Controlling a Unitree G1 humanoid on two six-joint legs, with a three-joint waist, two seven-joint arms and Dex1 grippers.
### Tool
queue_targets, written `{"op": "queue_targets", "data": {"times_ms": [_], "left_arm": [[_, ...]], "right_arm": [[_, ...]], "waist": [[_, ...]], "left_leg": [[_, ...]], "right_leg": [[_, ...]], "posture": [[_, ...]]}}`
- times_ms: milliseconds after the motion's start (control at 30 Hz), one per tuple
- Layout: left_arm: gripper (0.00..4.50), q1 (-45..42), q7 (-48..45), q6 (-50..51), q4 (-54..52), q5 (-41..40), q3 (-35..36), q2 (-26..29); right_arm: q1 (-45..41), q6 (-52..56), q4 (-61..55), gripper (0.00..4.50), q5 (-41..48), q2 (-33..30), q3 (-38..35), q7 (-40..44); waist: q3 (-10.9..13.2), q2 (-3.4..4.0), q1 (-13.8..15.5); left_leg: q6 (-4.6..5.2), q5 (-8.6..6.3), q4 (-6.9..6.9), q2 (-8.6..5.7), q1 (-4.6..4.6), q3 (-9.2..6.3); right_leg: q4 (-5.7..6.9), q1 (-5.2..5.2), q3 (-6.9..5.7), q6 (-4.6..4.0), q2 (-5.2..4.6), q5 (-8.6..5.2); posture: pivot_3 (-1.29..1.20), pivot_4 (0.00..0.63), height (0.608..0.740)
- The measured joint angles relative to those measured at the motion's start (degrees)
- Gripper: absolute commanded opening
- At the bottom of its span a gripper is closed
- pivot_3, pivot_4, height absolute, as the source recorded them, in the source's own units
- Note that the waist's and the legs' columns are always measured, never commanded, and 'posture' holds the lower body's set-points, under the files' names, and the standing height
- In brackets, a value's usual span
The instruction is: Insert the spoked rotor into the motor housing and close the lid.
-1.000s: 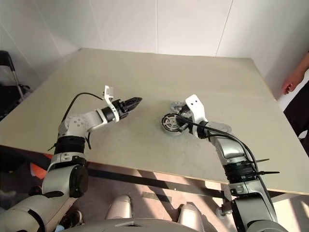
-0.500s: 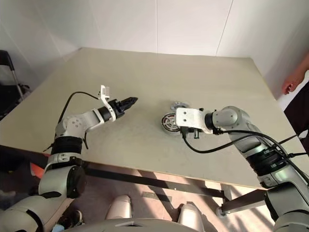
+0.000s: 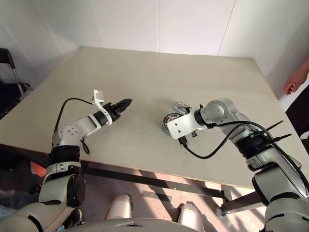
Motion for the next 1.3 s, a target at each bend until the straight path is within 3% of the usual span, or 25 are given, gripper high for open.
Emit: {"op": "queue_targets", "data": {"times_ms": [500, 1067, 1167, 1300], "left_arm": [[2.35, 0.0, 0.8, -0.3, -0.1, -0.4, -1.9, -2.4], [2.35, 2.7, 2.2, -0.3, -2.6, -0.9, -1.3, -2.4], [2.35, 2.7, 2.4, -0.3, -3.1, -1.3, -1.3, -2.4], [2.35, 2.8, 2.7, -0.3, -3.1, -1.5, -1.1, -2.4]], "right_arm": [[2.9, 3.9, -6.2, 1.97, 1.2, -2.7, -3.6, 2.7], [0.9, 1.9, 5.5, 1.97, -1.1, 3.4, -3.1, 2.1], [0.8, 1.4, 6.2, 1.36, -1.2, 3.6, -3.2, 2.0], [0.9, 1.3, 6.1, 0.09, -1.1, 3.5, -3.3, 3.0]], "waist": [[0.0, 0.00, -0.2], [0.0, -0.03, -0.3], [0.0, -0.03, -0.4], [0.0, -0.05, -0.4]], "left_leg": [[-0.01, 0.01, 0.05, 0.01, 0.08, 0.00], [-0.01, 0.01, 0.10, 0.01, 0.19, 0.00], [-0.01, 0.01, 0.10, 0.01, 0.42, 0.00], [-0.02, 0.01, 0.08, 0.02, 0.73, 0.00]], "right_leg": [[0.08, 0.02, 0.03, -0.01, 0.01, 0.01], [0.13, 0.12, 0.03, -0.03, 0.00, 0.02], [0.13, 0.35, 0.04, -0.03, 0.00, 0.03], [0.09, 0.64, 0.04, -0.03, 0.01, 0.03]], "posture": [[0.00, 0.000, 0.740], [0.00, 0.000, 0.740], [0.00, 0.000, 0.740], [0.00, 0.000, 0.740]]}}
